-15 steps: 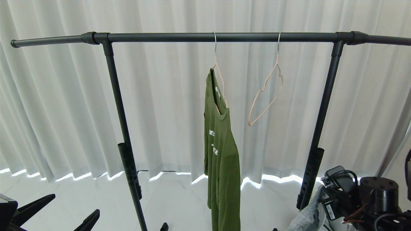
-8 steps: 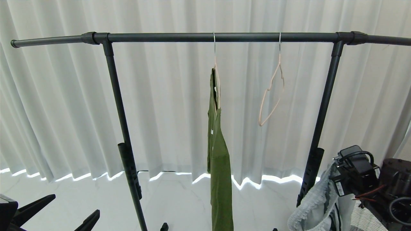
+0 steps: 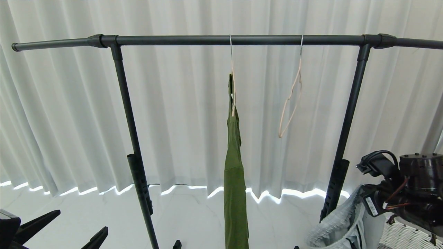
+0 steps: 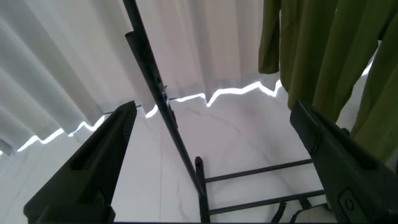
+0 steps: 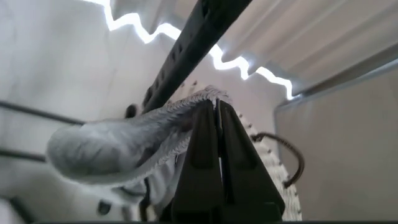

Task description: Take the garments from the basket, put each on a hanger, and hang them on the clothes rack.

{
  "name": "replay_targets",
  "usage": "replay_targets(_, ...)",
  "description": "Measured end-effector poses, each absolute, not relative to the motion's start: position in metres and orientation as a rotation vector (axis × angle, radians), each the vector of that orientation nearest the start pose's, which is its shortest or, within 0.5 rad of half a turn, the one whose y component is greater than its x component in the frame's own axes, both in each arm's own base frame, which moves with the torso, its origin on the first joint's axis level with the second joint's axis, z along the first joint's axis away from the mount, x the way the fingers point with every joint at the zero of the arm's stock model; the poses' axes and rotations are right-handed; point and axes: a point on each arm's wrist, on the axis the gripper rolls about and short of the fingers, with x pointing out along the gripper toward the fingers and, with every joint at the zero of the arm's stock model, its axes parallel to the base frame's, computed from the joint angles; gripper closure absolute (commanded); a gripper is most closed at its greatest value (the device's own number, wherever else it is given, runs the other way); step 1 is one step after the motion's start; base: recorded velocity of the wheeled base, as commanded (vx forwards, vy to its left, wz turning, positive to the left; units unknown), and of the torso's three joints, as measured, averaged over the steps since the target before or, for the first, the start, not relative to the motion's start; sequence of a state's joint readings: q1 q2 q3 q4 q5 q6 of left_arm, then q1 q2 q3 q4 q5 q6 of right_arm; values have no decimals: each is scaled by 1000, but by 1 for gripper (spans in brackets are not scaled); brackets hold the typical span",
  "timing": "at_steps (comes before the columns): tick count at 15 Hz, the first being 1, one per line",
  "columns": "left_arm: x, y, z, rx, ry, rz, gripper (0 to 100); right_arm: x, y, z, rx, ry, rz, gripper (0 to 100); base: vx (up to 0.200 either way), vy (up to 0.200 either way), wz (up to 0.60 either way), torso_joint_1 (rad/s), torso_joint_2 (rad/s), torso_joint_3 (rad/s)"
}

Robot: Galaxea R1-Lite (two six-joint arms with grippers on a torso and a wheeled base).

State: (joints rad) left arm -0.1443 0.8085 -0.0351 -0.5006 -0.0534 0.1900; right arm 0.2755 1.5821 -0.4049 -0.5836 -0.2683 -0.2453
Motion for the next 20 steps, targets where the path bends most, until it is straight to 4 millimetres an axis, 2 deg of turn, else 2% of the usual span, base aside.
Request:
replay_targets(6,72,-12,118,194,295,-227,0,169,53,141,-373,692,146,100,0,0,0,0,0,0)
replay_targets(9,73,-12,117,194,303,-228,0,142,53,160,-347,672,206,100,0,0,0,0,0,0)
replay_targets(12,73,-12,116,192,306,-223,0,122,58,175,-194,609,358,100,0,0,0,0,0,0)
replay_targets(14,73,-12,116,192,305,-220,0,113,56,181,-127,572,438,100,-100,0,0,1,1,4)
replay_targets(20,72,-11,117,193,301,-218,0,106,53,190,-88,489,442,100,-200,0,0,3,4,3)
